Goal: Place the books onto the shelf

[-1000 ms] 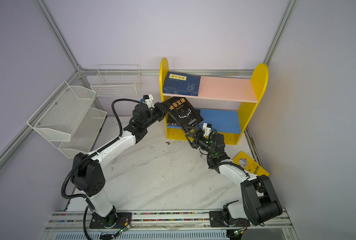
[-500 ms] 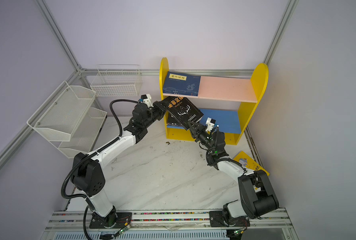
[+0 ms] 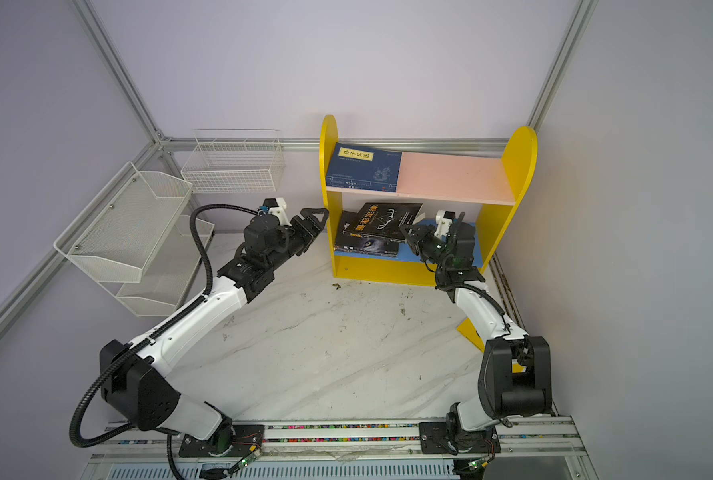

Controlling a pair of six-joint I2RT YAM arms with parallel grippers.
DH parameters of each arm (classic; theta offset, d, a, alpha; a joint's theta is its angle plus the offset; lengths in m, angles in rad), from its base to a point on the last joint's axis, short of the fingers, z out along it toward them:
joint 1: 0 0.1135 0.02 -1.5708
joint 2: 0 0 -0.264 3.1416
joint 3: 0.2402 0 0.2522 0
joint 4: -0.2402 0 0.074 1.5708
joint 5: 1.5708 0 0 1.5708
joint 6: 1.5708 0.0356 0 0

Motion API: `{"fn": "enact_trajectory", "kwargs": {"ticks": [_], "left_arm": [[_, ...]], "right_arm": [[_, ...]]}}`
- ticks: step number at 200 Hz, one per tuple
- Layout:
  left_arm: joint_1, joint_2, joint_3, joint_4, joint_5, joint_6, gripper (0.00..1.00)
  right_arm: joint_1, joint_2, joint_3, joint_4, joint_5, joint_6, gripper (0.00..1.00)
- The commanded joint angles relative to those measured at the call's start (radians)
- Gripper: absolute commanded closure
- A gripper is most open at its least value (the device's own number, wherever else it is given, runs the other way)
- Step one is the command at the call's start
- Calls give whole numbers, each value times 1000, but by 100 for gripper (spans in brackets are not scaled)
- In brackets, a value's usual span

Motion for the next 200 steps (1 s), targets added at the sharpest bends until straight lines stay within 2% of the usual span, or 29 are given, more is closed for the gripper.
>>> {"fn": "enact_trajectory", "kwargs": {"ticks": [1, 44, 82, 143, 200], "left_arm": [[23, -65, -87, -58, -78, 52, 18], [47, -132, -141, -101, -106, 56, 17], [50, -158, -178, -101, -123, 44, 16], [59, -175, -216, -101, -135, 21, 16], [62, -155, -226, -81, -100, -7, 16]], "right_arm": [[11, 65, 82, -142, -142, -176, 83], [11, 197, 214, -164, -184, -218, 83], [10, 270, 275, -162, -159, -231, 83], [-31, 258, 291, -153, -157, -216, 84], [-62, 222, 260, -44, -195, -146, 85]]}}
